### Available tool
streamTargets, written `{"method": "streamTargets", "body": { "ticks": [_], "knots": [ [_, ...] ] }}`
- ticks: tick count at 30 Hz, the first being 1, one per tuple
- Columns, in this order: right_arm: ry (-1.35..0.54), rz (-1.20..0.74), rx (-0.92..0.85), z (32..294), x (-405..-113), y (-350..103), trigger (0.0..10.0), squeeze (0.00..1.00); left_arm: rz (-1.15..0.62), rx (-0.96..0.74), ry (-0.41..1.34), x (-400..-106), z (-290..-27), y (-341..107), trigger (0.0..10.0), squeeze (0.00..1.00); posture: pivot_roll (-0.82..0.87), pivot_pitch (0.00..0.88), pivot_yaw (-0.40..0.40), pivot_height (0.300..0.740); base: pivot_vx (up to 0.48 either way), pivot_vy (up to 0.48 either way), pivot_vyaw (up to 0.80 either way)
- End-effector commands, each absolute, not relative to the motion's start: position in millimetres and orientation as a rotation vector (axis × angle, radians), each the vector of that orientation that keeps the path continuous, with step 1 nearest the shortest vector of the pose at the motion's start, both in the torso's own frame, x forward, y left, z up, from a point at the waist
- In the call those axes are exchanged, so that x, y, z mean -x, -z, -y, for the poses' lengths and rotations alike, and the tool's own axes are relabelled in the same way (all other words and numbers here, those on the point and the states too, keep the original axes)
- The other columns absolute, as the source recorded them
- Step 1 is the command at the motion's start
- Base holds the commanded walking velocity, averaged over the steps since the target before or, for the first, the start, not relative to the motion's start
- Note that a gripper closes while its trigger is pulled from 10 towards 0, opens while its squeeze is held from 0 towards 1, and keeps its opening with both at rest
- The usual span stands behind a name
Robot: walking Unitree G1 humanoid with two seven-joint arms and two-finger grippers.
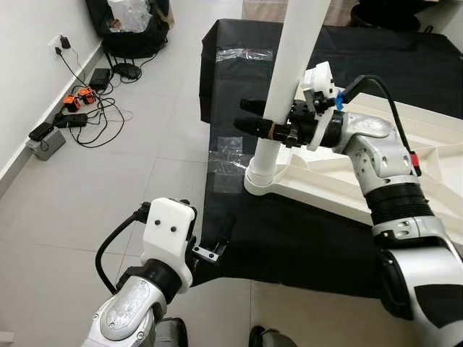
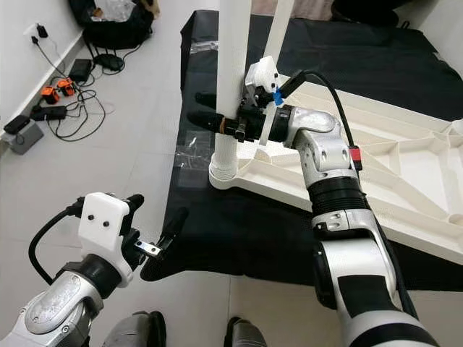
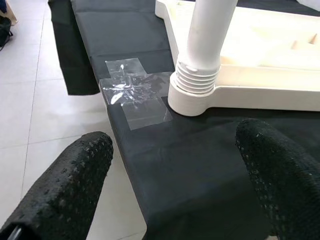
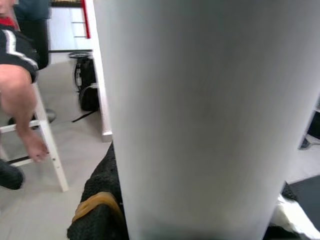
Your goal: Building children table
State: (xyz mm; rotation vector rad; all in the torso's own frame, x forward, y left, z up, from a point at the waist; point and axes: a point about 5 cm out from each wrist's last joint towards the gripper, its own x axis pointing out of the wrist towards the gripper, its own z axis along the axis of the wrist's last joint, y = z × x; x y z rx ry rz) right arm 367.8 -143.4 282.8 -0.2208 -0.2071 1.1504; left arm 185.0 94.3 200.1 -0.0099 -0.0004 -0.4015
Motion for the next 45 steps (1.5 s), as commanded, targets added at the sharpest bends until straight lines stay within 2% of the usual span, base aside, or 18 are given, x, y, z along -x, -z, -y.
{"method": "streamTargets", "body": {
  "ticks": [1,12,26,32,45],
  "knots": [
    [-1.080,0.084,0.220,152,-372,-258,10.0,0.00,-0.022,0.011,0.410,-185,-94,-196,10.0,0.00,0.10,0.263,-0.046,0.740,0.000,0.000,0.00],
    [-0.680,-0.007,0.150,166,-395,-247,10.0,0.00,-0.017,0.012,0.408,-186,-95,-197,10.0,0.00,0.09,0.268,-0.044,0.740,0.000,0.000,0.00],
    [-0.390,-0.022,0.098,177,-404,-240,10.0,0.00,-0.014,0.010,0.401,-189,-96,-197,10.0,0.00,0.08,0.281,-0.039,0.740,0.000,0.000,0.00],
    [-0.200,-0.050,0.084,189,-409,-235,10.0,0.00,-0.012,0.011,0.400,-190,-96,-197,10.0,0.00,0.08,0.285,-0.038,0.740,0.000,0.000,0.00],
    [0.026,0.010,-0.033,190,-411,-242,10.0,0.00,-0.009,0.011,0.400,-191,-96,-198,10.0,0.00,0.08,0.291,-0.035,0.740,0.000,0.000,0.00]
  ]
}}
